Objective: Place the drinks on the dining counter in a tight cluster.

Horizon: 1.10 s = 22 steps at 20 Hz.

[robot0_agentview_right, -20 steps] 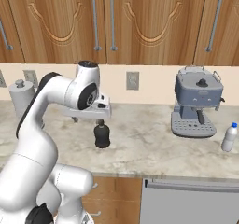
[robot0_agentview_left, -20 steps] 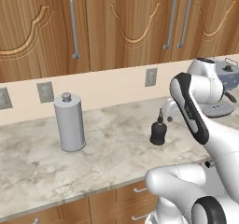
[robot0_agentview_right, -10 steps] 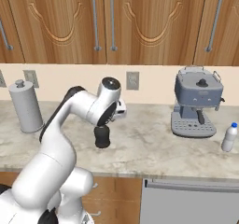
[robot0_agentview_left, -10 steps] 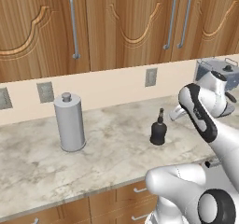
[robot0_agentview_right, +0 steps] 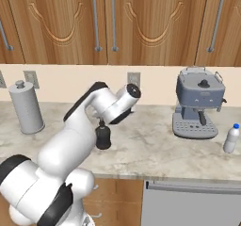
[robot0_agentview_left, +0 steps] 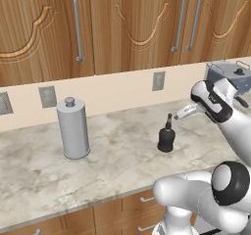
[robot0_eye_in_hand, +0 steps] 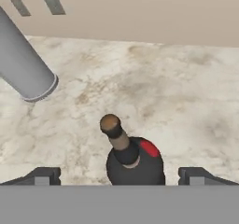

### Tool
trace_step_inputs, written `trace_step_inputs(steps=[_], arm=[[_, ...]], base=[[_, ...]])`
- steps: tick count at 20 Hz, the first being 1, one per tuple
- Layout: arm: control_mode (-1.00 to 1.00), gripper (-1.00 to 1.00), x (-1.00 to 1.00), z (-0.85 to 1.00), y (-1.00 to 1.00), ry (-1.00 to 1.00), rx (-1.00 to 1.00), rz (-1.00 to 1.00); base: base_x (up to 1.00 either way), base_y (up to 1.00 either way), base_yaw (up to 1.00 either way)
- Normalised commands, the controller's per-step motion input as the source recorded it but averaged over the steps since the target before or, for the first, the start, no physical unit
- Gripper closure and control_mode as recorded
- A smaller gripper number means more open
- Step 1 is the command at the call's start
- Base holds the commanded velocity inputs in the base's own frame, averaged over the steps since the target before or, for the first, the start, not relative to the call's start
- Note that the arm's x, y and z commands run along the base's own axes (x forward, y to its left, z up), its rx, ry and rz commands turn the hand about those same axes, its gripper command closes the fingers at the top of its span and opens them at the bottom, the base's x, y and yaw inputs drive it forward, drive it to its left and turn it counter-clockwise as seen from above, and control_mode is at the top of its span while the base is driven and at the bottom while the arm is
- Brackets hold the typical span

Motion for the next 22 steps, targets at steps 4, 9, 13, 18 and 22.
trace_step_inputs(steps=[4, 9, 13, 18, 22], arm=[[-1.0, -1.0, -0.01, 0.0, -0.27, -0.05, 0.23, 0.35], [-1.0, -1.0, -0.01, -0.14, -0.02, -0.3, 0.04, 0.19], [-1.0, -1.0, 0.0, -0.36, 0.09, -0.21, 0.0, 0.0], [-1.0, -1.0, 0.0, -0.5, 0.25, -0.17, 0.0, 0.0], [-1.0, -1.0, 0.02, -0.17, 0.13, -0.05, 0.0, 0.01]], base=[[0.0, 0.0, 0.0], [0.0, 0.0, 0.0], [0.0, 0.0, 0.0], [0.0, 0.0, 0.0], [0.0, 0.0, 0.0]])
